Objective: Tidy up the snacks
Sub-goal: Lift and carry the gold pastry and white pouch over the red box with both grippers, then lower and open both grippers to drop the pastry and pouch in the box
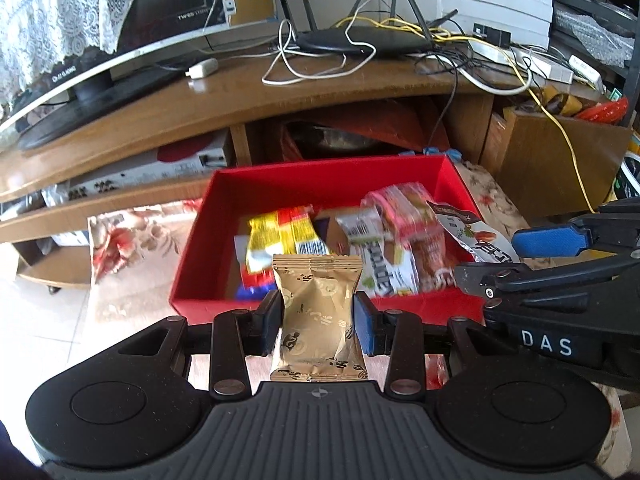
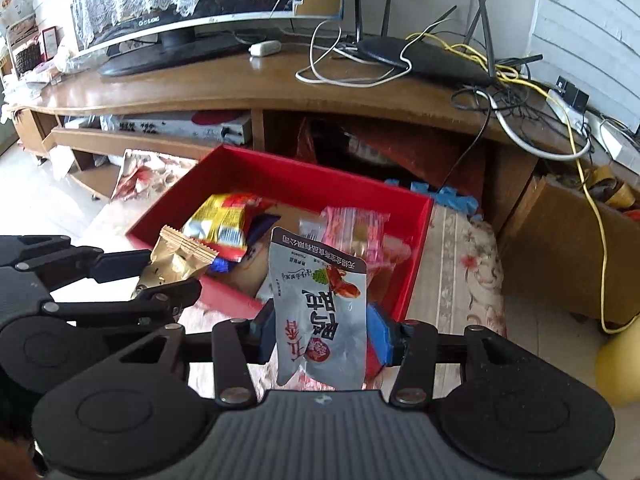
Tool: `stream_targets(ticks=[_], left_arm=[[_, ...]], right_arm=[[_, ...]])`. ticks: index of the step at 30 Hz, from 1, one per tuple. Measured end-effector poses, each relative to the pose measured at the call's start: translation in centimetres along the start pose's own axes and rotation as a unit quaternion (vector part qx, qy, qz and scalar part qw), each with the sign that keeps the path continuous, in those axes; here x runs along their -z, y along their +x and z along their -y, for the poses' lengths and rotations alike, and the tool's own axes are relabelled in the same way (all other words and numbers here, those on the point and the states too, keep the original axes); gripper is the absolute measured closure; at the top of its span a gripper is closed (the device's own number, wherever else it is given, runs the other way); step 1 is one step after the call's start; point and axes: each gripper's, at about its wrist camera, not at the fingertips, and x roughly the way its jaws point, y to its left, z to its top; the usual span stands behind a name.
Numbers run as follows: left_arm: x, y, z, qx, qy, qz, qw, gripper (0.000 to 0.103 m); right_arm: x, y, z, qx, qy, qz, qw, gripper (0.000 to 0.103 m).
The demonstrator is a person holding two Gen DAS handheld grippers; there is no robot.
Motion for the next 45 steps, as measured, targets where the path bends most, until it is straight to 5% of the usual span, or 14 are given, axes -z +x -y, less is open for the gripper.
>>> stream_targets(ticks=[17,45], left_arm=[[-4.3,5.6,-0.5,-0.022,0.004,-0.005,0.9997,0.057],[-4.7,8.3,-1.1,-0.022,-0.007,-0.028,0.9993,0.051]], right_arm=[[-4.5,5.9,1.9,0.008,0.019,-0.009,1.000,0.058],[-4.5,8.9,3.2,-0.004,0.052,-0.033,0.998,0.057]])
